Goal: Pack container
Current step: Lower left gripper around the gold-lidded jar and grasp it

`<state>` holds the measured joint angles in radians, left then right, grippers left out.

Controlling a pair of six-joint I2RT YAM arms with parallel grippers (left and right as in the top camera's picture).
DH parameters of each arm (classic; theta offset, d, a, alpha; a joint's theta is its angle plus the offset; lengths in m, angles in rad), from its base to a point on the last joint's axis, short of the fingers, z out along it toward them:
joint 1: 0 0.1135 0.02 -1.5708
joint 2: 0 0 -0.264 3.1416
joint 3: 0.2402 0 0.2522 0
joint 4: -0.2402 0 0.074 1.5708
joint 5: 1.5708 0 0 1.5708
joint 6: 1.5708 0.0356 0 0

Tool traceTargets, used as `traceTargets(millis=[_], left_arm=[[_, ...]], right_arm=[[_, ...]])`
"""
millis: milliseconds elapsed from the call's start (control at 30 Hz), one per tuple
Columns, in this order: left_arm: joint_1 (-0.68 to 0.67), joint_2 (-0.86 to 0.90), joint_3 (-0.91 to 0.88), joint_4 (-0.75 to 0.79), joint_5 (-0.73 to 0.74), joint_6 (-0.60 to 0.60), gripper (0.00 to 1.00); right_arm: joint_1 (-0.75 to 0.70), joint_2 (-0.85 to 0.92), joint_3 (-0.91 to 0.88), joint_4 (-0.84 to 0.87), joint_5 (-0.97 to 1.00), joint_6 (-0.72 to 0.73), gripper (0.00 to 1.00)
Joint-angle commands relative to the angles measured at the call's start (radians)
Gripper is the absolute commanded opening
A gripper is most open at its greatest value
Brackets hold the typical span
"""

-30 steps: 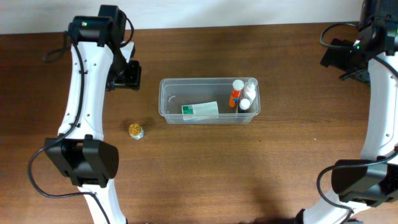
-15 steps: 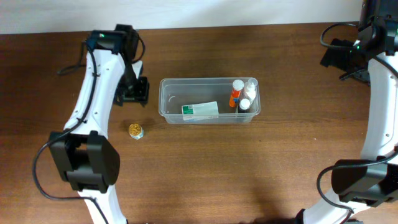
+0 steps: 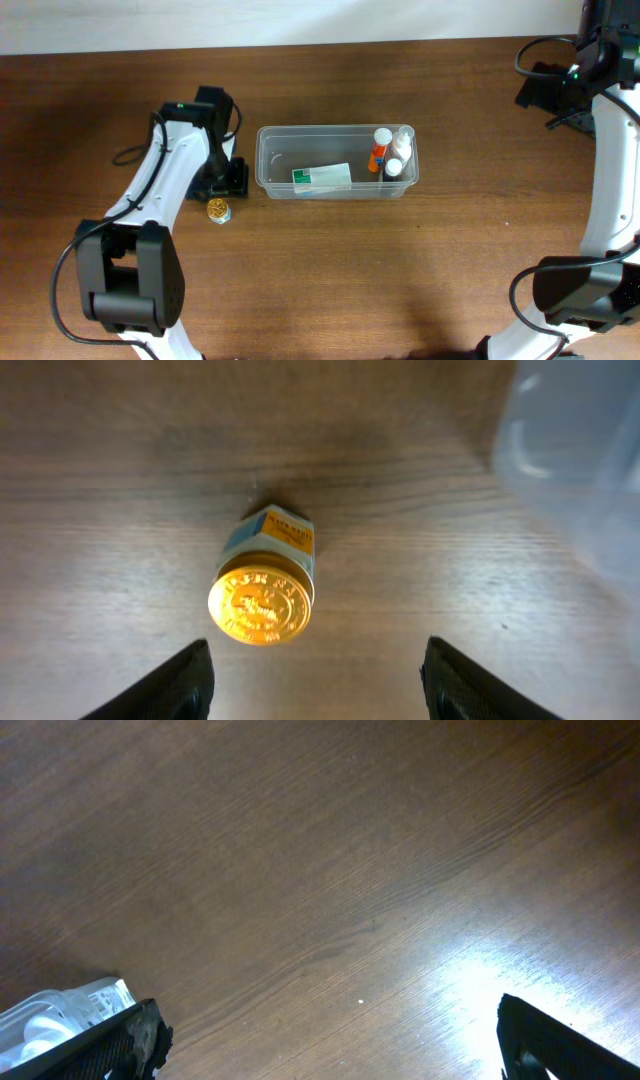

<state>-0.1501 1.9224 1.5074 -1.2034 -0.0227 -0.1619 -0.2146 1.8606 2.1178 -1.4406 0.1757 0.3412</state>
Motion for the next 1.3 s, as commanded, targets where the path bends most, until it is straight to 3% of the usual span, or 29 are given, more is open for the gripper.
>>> traceTargets(millis=[0, 633, 1000, 1267], left_arm=[[0.003, -0.018, -0.053, 0.034, 0.005, -0.036, 0.67], [0.097, -0.018, -0.200, 0.235, -0.010, -0.014, 0.75], [0.093, -0.018, -0.201, 0.241, -0.007, 0.006, 0.37], [0.092, -0.017, -0.201, 0.223, 0.008, 0.006, 0.30]], right_arm=[[-0.003, -0.008, 0.013, 0.000, 0.013, 0.012, 0.98], [-0.003, -0.008, 0.013, 0.000, 0.013, 0.012, 0.98], [-0.003, -0.008, 0.013, 0.000, 0.013, 0.012, 0.98], [-0.003, -0.008, 0.013, 0.000, 0.013, 0.012, 0.98]])
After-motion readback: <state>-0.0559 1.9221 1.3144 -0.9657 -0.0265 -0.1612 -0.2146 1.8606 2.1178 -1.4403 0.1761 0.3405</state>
